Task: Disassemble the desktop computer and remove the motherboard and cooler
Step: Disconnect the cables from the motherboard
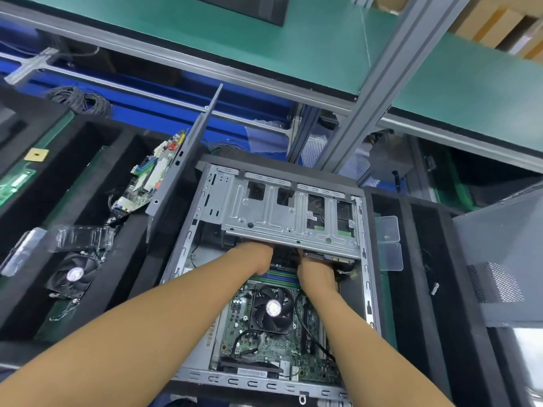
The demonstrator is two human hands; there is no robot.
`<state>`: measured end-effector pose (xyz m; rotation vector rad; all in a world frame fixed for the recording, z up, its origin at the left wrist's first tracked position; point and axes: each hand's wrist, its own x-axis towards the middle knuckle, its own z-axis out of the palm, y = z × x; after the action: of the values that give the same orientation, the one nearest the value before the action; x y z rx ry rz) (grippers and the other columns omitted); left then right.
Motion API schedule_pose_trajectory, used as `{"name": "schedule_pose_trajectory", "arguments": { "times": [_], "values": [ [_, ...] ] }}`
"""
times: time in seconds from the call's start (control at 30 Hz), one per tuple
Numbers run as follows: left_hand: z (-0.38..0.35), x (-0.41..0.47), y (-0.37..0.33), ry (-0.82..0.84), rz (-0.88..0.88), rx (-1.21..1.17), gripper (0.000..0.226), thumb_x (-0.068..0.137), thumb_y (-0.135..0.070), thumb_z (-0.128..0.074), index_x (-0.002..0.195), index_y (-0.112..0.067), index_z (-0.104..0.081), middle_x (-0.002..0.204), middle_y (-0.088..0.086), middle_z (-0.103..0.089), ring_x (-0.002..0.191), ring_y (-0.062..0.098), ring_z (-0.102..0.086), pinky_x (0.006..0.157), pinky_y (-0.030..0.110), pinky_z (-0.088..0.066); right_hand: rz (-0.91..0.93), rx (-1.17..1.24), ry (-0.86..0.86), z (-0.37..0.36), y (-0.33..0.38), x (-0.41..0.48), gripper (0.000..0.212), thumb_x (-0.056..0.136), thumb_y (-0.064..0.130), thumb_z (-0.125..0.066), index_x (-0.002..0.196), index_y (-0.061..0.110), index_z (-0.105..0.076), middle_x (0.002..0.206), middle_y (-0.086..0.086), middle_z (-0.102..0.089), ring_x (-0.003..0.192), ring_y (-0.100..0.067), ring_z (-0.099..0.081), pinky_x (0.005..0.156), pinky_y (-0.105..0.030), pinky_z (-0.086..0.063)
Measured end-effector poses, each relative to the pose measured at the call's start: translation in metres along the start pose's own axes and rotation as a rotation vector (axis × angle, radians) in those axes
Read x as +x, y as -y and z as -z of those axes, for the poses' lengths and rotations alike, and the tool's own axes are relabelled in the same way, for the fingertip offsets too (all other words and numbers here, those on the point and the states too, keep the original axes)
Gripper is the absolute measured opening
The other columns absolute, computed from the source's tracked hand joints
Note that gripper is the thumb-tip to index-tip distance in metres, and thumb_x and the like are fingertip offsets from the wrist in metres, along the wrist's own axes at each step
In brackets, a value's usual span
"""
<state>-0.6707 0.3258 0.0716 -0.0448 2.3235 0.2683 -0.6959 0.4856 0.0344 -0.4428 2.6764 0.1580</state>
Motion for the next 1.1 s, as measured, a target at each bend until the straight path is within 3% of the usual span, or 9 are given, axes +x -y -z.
{"name": "schedule_pose_trajectory", "arguments": {
  "times": [0.13,0.3,0.43,0.53,0.7,0.8,0.9,1.03,1.1],
  "values": [
    [-0.001,-0.002,0.001,-0.031,0.004,-0.010,0.031,0.094,-0.001,-0.050,0.124,-0.005,-0.057,0.097,0.008,-0.054,0.082,0.023,-0.053,0.072,0.033,-0.047,0.019,-0.038,-0.010,0.003,0.002,-0.002,0.046,0.092,-0.001,-0.046,0.132,0.019,-0.058,0.093,-0.007,-0.069,0.060,-0.022,-0.046,0.049,-0.033,-0.036],
    [0.001,-0.005,0.000,-0.014,0.009,-0.038,0.024,0.095,-0.004,-0.051,0.117,-0.006,-0.059,0.100,0.008,-0.055,0.090,0.025,-0.058,0.074,0.033,-0.047,-0.024,0.042,-0.018,0.003,0.000,-0.003,0.034,0.097,0.005,-0.044,0.122,0.013,-0.065,0.077,-0.005,-0.062,0.070,-0.023,-0.057,0.058,-0.031,-0.041],
    [0.000,-0.006,-0.002,-0.074,0.001,-0.117,0.027,0.100,-0.019,-0.047,0.123,-0.007,-0.058,0.115,0.011,-0.061,0.098,0.026,-0.060,0.084,0.036,-0.052,-0.069,0.202,-0.022,0.006,-0.003,-0.006,0.027,0.104,0.016,-0.042,0.108,0.007,-0.067,0.088,-0.013,-0.068,0.082,-0.030,-0.068,0.062,-0.030,-0.047],
    [-0.009,-0.018,-0.011,-0.216,-0.021,-0.065,0.028,0.100,-0.030,-0.049,0.116,-0.011,-0.060,0.114,0.009,-0.064,0.100,0.026,-0.062,0.084,0.036,-0.051,-0.098,0.314,-0.068,0.003,-0.002,-0.017,0.022,0.100,0.009,-0.047,0.106,0.005,-0.068,0.092,-0.015,-0.069,0.086,-0.033,-0.066,0.062,-0.022,-0.050],
    [-0.025,-0.034,-0.046,-0.475,0.016,0.188,0.039,0.091,-0.006,-0.054,0.129,-0.007,-0.048,0.128,0.012,-0.055,0.118,0.031,-0.053,0.095,0.039,-0.042,-0.172,0.318,-0.101,0.004,0.000,-0.031,0.031,0.090,-0.006,-0.051,0.066,0.012,-0.046,0.079,-0.008,-0.057,0.069,-0.024,-0.054,0.059,-0.029,-0.043],
    [-0.018,-0.033,-0.055,-0.468,0.059,0.011,0.030,0.089,0.003,-0.050,0.117,-0.007,-0.056,0.118,0.013,-0.064,0.107,0.032,-0.063,0.078,0.039,-0.047,-0.160,0.314,-0.143,0.004,-0.001,-0.041,0.017,0.090,-0.004,-0.055,0.083,0.011,-0.059,0.090,-0.008,-0.062,0.072,-0.021,-0.055,0.058,-0.028,-0.041],
    [-0.032,-0.041,-0.063,-0.490,0.008,0.012,0.035,0.085,0.003,-0.053,0.117,-0.005,-0.045,0.106,0.014,-0.064,0.093,0.033,-0.064,0.063,0.038,-0.039,-0.114,0.359,-0.179,-0.001,-0.004,-0.045,0.016,0.090,-0.002,-0.054,0.095,0.009,-0.063,0.100,-0.010,-0.062,0.085,-0.024,-0.059,0.062,-0.030,-0.039],
    [-0.035,-0.032,-0.064,-0.532,-0.037,0.115,0.027,0.093,-0.010,-0.047,0.119,-0.007,-0.053,0.118,0.013,-0.059,0.110,0.030,-0.055,0.086,0.037,-0.045,-0.102,0.462,-0.175,-0.001,-0.003,-0.044,0.020,0.088,-0.003,-0.050,0.100,0.005,-0.063,0.104,-0.014,-0.061,0.089,-0.028,-0.059,0.064,-0.032,-0.041],
    [-0.026,-0.023,-0.065,-0.468,0.001,0.117,0.026,0.093,-0.013,-0.047,0.114,-0.007,-0.060,0.116,0.013,-0.061,0.107,0.031,-0.058,0.087,0.037,-0.045,-0.089,0.492,-0.156,-0.004,-0.002,-0.043,0.022,0.088,-0.004,-0.051,0.105,0.004,-0.062,0.108,-0.015,-0.059,0.095,-0.030,-0.059,0.070,-0.036,-0.048]
  ]
}}
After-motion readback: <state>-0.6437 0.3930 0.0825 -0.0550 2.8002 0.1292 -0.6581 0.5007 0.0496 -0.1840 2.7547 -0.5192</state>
